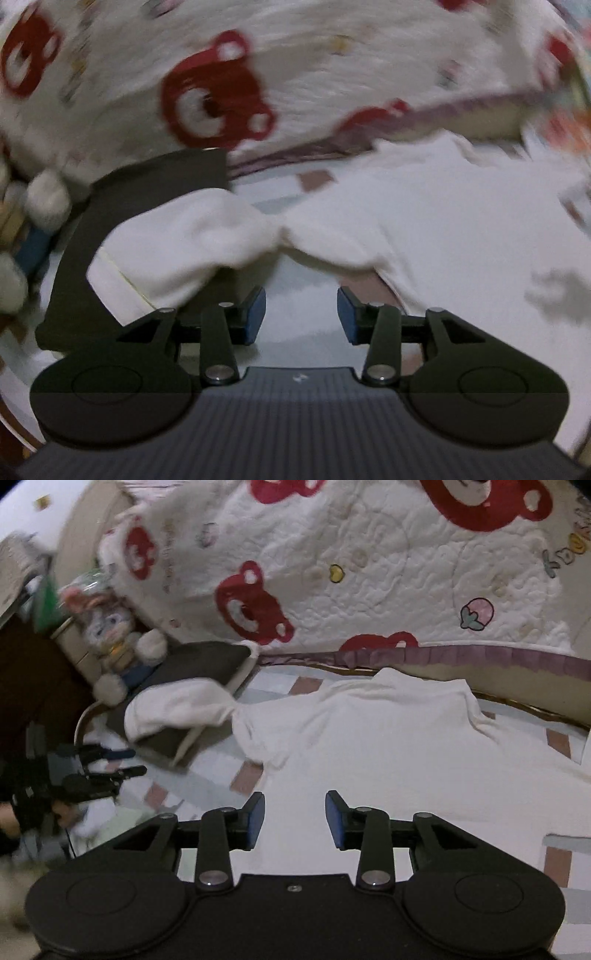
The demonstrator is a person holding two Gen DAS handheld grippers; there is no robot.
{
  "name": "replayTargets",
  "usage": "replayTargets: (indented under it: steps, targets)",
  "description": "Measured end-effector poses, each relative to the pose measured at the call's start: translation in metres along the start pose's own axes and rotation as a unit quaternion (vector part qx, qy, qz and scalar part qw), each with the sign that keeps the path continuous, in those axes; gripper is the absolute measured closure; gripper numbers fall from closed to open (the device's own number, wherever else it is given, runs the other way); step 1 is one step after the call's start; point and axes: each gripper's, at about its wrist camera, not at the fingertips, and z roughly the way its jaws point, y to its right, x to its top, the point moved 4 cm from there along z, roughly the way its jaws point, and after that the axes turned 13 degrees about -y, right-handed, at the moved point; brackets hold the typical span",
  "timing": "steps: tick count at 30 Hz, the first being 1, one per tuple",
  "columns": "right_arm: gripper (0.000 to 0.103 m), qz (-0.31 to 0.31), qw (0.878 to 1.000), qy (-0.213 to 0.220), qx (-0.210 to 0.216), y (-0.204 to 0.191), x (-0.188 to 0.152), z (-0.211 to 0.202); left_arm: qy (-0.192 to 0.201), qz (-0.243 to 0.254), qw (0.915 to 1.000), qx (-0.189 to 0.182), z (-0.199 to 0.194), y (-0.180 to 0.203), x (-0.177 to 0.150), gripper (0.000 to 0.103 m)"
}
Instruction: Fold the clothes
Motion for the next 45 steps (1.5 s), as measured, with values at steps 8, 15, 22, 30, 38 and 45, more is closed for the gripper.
replayTargets:
  steps: [8, 15, 22, 30, 38, 45]
  targets:
    - [0.062, -0.119, 0.990, -0.067, -0.019, -0.073, 0.079, 0.021, 0.030, -0.075, 0.9965, 0.019, 0.001, -0.079, 0.033, 0.057]
    - [0.061, -0.015, 0.998, -0.046, 0.041, -0.033, 0.149, -0.011, 0.025, -0.067, 0.9966, 0.041, 0.017, -0.101, 0.029, 0.055]
    - [0.061, -0.040, 0.994, -0.042, -0.094, -0.086, 0.250, -0.079, 0.042, -0.069, 0.9955, 0.049, 0.037, -0.104, 0.022, 0.051]
    - [0.054, -0.079, 0.995, -0.045, -0.052, -0.093, 0.246, 0.043, 0.031, -0.097, 0.9929, 0.062, 0.039, -0.125, -0.005, 0.046]
    - [0.054, -0.263, 0.964, 0.010, -0.028, -0.068, 0.064, 0.205, -0.086, -0.217, 0.9719, -0.032, 0.043, -0.170, -0.003, 0.044]
    - [0.043, -0.243, 0.965, 0.093, 0.010, -0.051, -0.009, 0.252, -0.060, -0.265, 0.9609, -0.056, 0.074, -0.166, 0.000, 0.042]
